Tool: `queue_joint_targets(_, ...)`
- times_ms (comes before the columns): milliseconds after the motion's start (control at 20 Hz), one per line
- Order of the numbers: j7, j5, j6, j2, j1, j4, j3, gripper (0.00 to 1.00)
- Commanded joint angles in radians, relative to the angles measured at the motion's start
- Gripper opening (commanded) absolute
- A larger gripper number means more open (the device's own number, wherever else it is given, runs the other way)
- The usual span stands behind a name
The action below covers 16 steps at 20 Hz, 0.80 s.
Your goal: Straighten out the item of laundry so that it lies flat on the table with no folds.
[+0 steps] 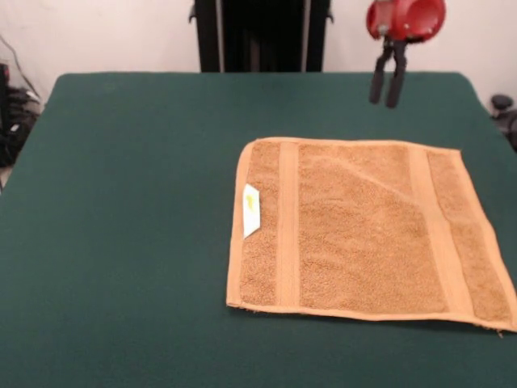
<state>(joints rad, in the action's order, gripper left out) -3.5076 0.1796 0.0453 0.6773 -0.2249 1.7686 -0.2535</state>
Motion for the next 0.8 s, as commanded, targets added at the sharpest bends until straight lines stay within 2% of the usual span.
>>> queue_joint_targets(50,-0.06,0.0,-0.15,-0.168,-0.052,0.02,0.004,1.0)
queue_joint_targets(300,-0.024,-0.023,-0.248,-0.252,-0.047,0.012,0.026,1.0)
queue_joint_targets(800,0.031,0.052,-0.211,-0.185,0.031,0.075,0.131,1.0)
